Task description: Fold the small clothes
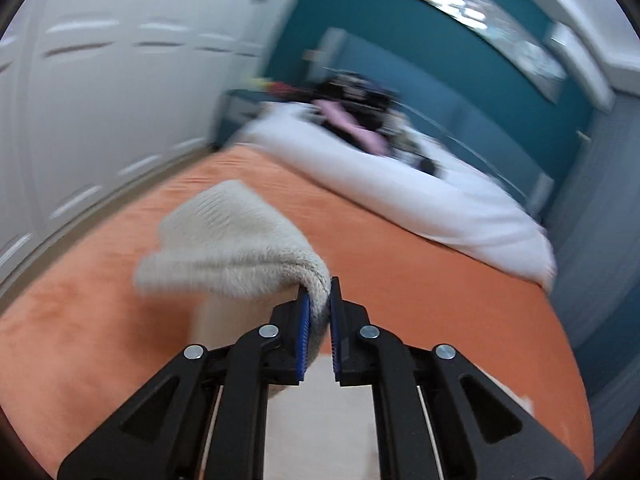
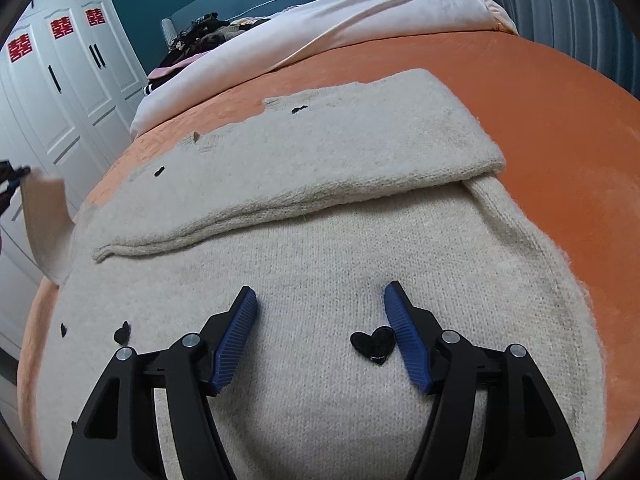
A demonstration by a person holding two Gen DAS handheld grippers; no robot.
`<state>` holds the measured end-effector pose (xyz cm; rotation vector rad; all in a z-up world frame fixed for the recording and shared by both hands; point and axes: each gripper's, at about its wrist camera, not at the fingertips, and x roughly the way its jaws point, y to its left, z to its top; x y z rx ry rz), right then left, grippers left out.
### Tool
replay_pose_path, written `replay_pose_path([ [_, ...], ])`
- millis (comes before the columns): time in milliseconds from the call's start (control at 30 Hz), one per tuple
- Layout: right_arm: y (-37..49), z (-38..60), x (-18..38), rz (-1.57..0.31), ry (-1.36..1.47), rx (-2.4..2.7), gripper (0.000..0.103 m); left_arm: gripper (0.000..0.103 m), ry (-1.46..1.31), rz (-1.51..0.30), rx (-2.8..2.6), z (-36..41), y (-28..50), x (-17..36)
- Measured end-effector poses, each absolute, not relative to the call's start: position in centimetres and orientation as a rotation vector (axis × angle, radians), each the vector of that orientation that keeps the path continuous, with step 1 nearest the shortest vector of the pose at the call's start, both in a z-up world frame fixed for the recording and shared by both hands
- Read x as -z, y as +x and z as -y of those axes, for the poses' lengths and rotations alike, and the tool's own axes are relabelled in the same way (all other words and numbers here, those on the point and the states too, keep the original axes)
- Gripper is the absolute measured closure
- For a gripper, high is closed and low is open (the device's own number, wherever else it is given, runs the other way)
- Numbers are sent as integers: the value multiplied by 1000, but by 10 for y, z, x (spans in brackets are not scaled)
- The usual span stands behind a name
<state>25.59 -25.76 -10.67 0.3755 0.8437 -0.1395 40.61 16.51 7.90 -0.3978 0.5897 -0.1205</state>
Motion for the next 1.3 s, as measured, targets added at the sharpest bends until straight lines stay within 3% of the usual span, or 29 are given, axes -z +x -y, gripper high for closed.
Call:
replay_pose_path([
  [67, 255, 260, 107, -838, 393, 131, 39, 91, -345, -642, 244, -97, 394, -76],
  [200, 252, 263, 106, -829, 420, 118, 39, 90, -291, -802, 354, 5, 364, -21],
  [233, 252, 263, 106, -828, 424, 116, 39, 84, -318, -864, 362, 15, 358, 0],
  [267, 251, 263, 106, -826, 429, 112, 37, 70, -347, -918, 355, 19, 353, 19],
  [433, 250, 266, 104, -821, 466, 85, 35, 56, -360, -965, 244, 0, 329, 54],
  [600, 257, 264, 70, -760, 479, 105, 34, 56, -256, -946, 163, -31, 328, 37],
  [733, 313, 269, 48, -781, 538, 94, 33, 56, -191, -942, 118, -43, 325, 31],
  [1033, 416, 254, 90, -979, 584, 200, 33, 56, -146, -950, 75, -61, 327, 38],
  [1067, 417, 247, 87, -959, 545, 199, 56, 56, -146, -952, 74, -63, 327, 39],
  [1100, 421, 237, 84, -957, 516, 149, 96, 56, -143, -955, 70, -65, 328, 40],
  [1167, 424, 228, 72, -945, 503, 90, 94, 56, -131, -954, 61, -67, 329, 41],
  [1300, 391, 233, -4, -662, 547, 6, 95, 56, -109, -953, 51, -71, 328, 43],
])
